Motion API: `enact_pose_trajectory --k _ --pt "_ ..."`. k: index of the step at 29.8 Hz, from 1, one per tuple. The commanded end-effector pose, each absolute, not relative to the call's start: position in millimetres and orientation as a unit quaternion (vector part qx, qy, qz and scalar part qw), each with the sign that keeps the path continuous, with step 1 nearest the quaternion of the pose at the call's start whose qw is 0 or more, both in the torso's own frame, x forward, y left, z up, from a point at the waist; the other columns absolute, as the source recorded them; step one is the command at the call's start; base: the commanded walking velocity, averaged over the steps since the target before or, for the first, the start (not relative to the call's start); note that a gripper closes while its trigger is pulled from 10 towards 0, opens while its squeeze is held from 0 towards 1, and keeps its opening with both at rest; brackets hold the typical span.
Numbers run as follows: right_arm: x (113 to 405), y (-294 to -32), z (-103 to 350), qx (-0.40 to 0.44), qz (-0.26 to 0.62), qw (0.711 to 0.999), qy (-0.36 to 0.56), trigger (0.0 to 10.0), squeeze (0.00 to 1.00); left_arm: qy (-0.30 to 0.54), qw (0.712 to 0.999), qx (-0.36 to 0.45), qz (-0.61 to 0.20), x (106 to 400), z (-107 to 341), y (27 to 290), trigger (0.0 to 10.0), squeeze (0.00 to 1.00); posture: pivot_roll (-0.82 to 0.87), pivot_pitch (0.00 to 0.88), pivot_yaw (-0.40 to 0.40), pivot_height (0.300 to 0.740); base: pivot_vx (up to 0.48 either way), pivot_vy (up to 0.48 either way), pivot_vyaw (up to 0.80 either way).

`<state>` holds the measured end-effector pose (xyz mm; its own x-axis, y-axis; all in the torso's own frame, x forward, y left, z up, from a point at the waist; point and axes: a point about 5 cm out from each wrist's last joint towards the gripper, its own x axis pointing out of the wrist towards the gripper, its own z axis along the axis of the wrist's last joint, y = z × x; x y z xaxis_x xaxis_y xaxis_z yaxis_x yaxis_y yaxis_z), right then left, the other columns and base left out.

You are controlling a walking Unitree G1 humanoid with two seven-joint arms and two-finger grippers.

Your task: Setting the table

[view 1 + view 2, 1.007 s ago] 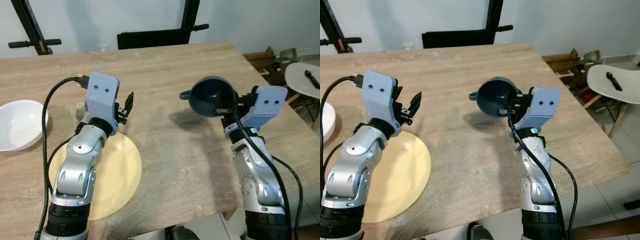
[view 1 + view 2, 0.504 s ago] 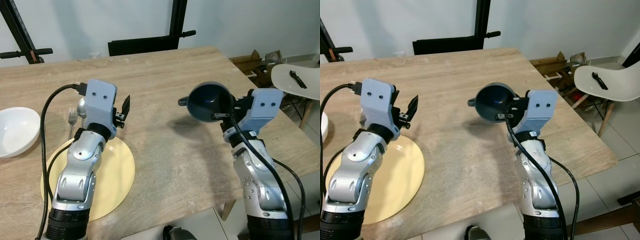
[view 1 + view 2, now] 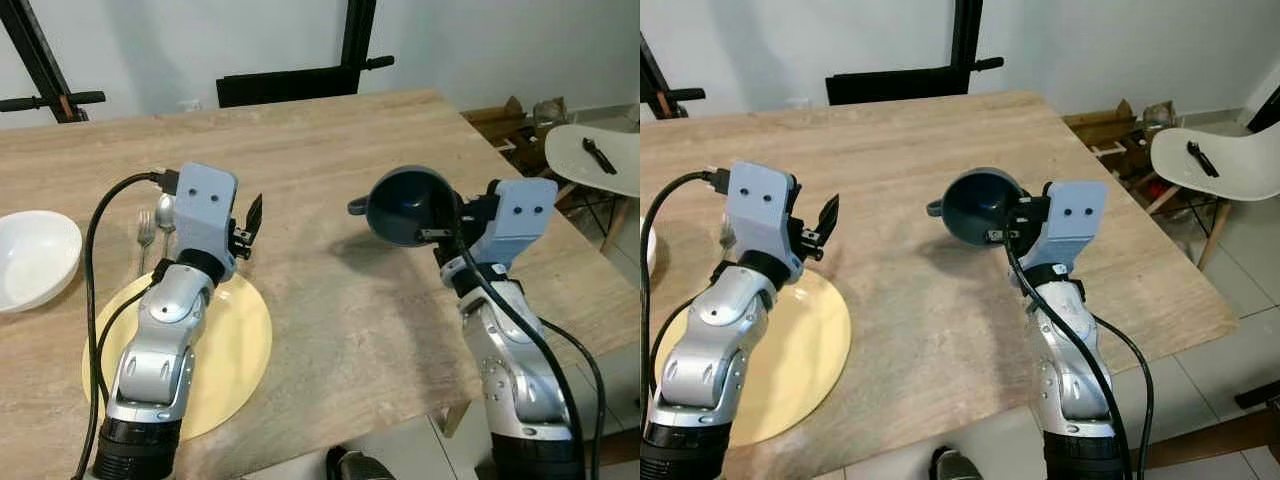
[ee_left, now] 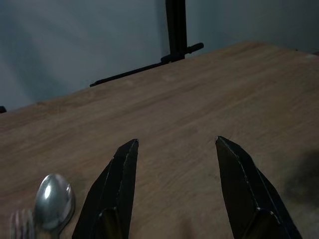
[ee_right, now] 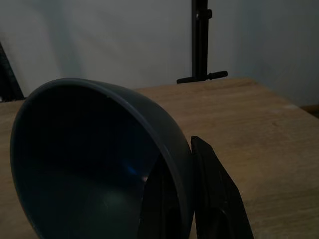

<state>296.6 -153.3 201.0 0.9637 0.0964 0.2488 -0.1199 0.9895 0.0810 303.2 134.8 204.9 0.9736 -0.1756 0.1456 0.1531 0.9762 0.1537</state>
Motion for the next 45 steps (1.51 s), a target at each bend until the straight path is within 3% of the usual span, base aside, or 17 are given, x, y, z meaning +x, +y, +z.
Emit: enact_pose_trajectory --k 1,45 --pt "293.7 -154.3 200.0 0.046 0.054 0.990 -0.121 10.0 0.00 -0.072 0.991 0.071 -0.086 302.7 199.9 133.7 10.0 0.00 -0.14 0.023 0.019 0.740 -0.349 0.000 0.00" --pt "292.3 -155.5 195.7 0.041 0.049 0.991 -0.116 10.0 0.00 -0.074 0.990 0.070 -0.096 303.1 200.7 130.8 10.0 0.00 -0.15 0.031 0.031 0.740 -0.378 0.000 0.00"
